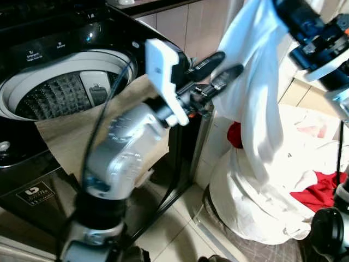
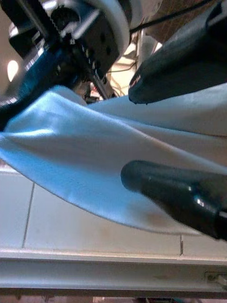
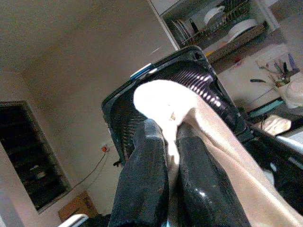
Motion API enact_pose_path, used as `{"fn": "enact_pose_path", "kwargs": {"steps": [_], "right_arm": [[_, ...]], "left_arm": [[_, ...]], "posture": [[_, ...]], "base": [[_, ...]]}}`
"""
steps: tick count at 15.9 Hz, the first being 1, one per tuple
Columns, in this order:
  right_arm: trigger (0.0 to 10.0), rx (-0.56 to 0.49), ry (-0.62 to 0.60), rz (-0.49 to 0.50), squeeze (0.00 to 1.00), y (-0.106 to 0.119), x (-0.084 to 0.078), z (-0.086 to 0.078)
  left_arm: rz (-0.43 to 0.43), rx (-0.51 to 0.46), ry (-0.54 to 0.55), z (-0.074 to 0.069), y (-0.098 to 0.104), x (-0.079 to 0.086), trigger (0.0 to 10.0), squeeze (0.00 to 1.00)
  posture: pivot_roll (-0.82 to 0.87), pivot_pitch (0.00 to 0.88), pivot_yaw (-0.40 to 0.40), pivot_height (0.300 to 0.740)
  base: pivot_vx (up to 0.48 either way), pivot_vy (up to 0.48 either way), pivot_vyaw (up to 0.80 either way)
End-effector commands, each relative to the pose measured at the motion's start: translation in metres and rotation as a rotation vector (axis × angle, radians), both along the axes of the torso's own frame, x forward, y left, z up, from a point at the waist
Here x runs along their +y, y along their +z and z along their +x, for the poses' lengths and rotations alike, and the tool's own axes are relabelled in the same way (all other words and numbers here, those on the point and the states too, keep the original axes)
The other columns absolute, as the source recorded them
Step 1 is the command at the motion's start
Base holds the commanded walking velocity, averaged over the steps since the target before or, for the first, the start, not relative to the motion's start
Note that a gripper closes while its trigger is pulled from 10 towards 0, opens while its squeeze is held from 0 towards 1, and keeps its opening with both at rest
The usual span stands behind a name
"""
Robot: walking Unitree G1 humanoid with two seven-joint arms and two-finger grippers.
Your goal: Clothes washing
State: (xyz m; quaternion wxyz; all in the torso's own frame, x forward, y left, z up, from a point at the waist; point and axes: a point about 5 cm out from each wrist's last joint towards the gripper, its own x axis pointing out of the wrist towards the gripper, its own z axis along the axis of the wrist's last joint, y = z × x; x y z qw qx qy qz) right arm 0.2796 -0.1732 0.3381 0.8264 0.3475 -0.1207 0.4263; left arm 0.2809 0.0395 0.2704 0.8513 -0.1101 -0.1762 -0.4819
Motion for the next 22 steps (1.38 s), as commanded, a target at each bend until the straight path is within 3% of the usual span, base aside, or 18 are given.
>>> {"fn": "enact_pose_path", "kwargs": {"steps": [1,3,4,5,7,9,11,12,13,22], "right_arm": [[0.0,-0.008,0.045,-0.007,0.00,0.001,0.010,-0.006],[0.0,0.004,0.066,0.005,0.00,-0.001,0.016,-0.008],[0.0,0.012,0.086,0.016,0.00,-0.002,0.018,-0.010],[0.0,0.017,0.100,0.027,0.00,-0.003,0.019,-0.012],[0.0,0.024,0.107,0.033,0.00,-0.005,0.020,-0.014],[0.0,0.037,0.099,0.038,0.00,-0.007,0.020,-0.015],[0.0,0.043,0.098,0.040,0.00,-0.007,0.020,-0.015],[0.0,0.046,0.098,0.035,0.00,-0.007,0.020,-0.016],[0.0,0.046,0.097,0.033,0.00,-0.008,0.020,-0.016],[0.0,0.051,0.094,0.014,0.00,-0.008,0.021,-0.014]], "left_arm": [[0.018,-0.014,0.057,0.007,0.002,-0.007,10.0,1.00],[0.059,-0.042,0.110,0.014,-0.002,-0.011,10.0,1.00],[0.057,-0.070,0.150,0.019,-0.001,-0.013,10.0,0.00],[0.041,-0.067,0.152,0.020,-0.001,-0.016,10.0,0.00],[-0.015,-0.059,0.045,0.011,0.000,-0.027,10.0,0.00],[-0.033,-0.036,-0.121,-0.004,-0.008,-0.039,10.0,0.00],[-0.030,-0.021,-0.144,-0.006,-0.013,-0.042,10.0,0.00],[-0.031,-0.005,-0.164,-0.008,-0.015,-0.042,0.6,0.00],[-0.035,-0.002,-0.164,-0.007,-0.016,-0.041,0.0,0.00],[-0.024,0.013,-0.147,-0.002,-0.019,-0.031,0.0,0.00]], "posture": [[-0.08,0.029,-0.037,0.740],[-0.08,0.032,-0.034,0.740],[-0.08,0.033,-0.033,0.740],[-0.08,0.034,-0.033,0.740],[-0.09,0.034,-0.031,0.740],[-0.08,0.038,-0.029,0.740],[-0.08,0.040,-0.028,0.740],[-0.08,0.041,-0.029,0.740],[-0.08,0.041,-0.029,0.740],[-0.08,0.039,-0.031,0.740]], "base": [[0.000,0.000,0.00],[0.000,0.000,0.00],[0.000,0.000,0.00],[0.000,0.000,0.00],[0.000,0.000,0.00],[0.000,0.000,0.00],[0.000,0.000,0.00],[0.000,0.000,0.00],[0.000,0.000,0.00],[0.000,0.000,0.00]]}}
